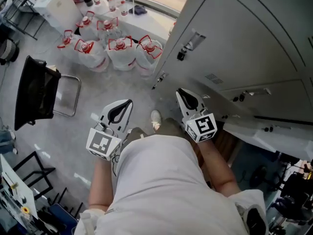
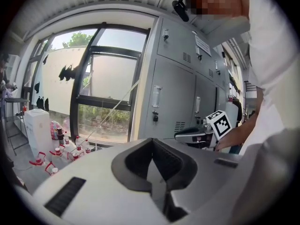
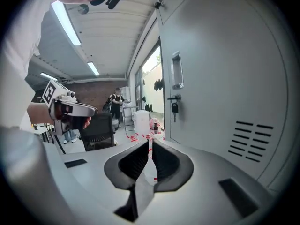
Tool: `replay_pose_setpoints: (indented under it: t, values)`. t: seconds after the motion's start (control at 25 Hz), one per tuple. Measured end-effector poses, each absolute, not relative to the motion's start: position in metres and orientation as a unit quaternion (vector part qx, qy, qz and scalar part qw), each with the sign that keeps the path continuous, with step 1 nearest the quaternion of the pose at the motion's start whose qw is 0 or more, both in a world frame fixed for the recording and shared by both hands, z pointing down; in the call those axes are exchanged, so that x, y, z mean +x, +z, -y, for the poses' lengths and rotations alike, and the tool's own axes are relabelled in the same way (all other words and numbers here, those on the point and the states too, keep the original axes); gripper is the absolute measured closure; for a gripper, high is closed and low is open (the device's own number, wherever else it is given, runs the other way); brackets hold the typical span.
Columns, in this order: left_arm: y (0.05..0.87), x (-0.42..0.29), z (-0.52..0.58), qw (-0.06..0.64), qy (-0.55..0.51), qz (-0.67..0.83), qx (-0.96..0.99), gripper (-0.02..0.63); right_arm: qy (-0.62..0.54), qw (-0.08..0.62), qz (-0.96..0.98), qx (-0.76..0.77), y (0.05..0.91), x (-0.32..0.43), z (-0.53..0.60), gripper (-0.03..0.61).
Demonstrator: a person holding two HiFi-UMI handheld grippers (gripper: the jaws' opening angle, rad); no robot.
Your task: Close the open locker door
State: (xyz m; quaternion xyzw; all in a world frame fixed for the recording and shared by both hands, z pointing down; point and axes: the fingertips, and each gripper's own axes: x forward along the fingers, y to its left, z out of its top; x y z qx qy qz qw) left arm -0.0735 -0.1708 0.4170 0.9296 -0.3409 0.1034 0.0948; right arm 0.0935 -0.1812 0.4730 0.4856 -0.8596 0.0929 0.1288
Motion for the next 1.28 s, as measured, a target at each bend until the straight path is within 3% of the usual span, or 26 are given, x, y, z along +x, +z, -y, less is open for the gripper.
replay_pose_setpoints:
  t: [0.12, 0.56, 1.28]
  values:
    - [0.414, -0.058, 0.171, 0.088, 0.097, 0.309, 0.942, 0.611, 0.072, 0.113, 0.856, 0.499, 0.449, 0.096, 0.165, 0.568]
    - [0.394, -0.013, 0.165, 0.063, 0.079, 0.229, 0.968, 0.612, 0.043, 0.065, 0.833, 0.547, 0.388, 0.106, 0.113, 0.568]
    - [0.374, 0.019, 0.135, 0.036, 0.061, 0.151, 0.986, 0.611, 0.042, 0.070, 0.814, 0.575, 0.382, 0.120, 0.059, 0.569]
